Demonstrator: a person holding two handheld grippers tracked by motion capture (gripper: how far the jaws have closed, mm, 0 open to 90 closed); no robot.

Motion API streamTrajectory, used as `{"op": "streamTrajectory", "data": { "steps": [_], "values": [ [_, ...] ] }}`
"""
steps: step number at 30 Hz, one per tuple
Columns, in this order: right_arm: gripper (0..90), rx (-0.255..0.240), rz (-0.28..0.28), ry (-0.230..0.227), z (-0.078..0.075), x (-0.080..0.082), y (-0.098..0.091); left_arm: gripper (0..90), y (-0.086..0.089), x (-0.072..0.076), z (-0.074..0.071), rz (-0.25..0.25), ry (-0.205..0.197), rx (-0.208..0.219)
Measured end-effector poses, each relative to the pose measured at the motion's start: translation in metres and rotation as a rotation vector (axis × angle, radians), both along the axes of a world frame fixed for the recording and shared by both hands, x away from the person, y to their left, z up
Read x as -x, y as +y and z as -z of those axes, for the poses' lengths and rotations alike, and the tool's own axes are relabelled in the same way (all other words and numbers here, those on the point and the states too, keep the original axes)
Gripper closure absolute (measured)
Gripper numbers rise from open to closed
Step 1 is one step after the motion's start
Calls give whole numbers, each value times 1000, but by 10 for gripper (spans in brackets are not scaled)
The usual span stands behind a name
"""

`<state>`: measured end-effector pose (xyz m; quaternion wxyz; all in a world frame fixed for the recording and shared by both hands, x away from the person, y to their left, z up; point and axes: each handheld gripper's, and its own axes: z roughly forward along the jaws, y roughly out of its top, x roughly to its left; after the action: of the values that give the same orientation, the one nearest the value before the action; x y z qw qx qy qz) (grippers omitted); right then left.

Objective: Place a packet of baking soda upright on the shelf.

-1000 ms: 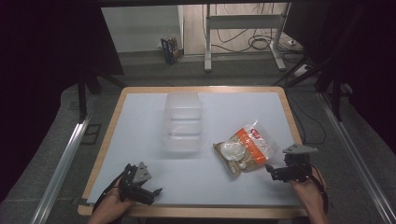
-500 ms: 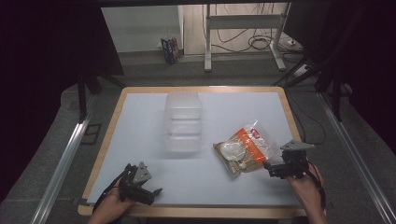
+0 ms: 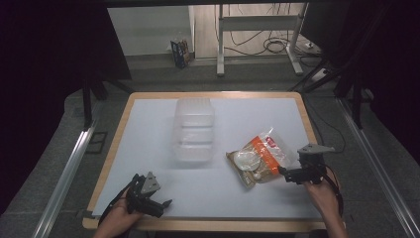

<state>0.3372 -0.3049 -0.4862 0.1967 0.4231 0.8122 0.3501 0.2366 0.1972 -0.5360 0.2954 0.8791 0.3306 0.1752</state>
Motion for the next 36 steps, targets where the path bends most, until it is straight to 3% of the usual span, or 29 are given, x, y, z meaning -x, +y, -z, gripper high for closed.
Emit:
{"op": "streamTrajectory", "data": {
  "steps": [3, 7, 20, 27, 36],
  "values": [
    [0, -13, 1, 3, 0, -2, 1, 35, 0, 0, 0, 0, 0, -2],
    [0, 4, 6, 8, 0, -6, 3, 35, 0, 0, 0, 0, 1, -3],
    [3, 4, -30, 74, 8, -29, 14, 36, 0, -1, 0, 0, 3, -4],
    [111, -23, -28, 102, 6, -41, 19, 36, 0, 0, 0, 2, 4, -9],
    [235, -62, -84, 167, 8, -59, 29, 36, 0, 0, 0, 1, 4, -8]
  ]
}}
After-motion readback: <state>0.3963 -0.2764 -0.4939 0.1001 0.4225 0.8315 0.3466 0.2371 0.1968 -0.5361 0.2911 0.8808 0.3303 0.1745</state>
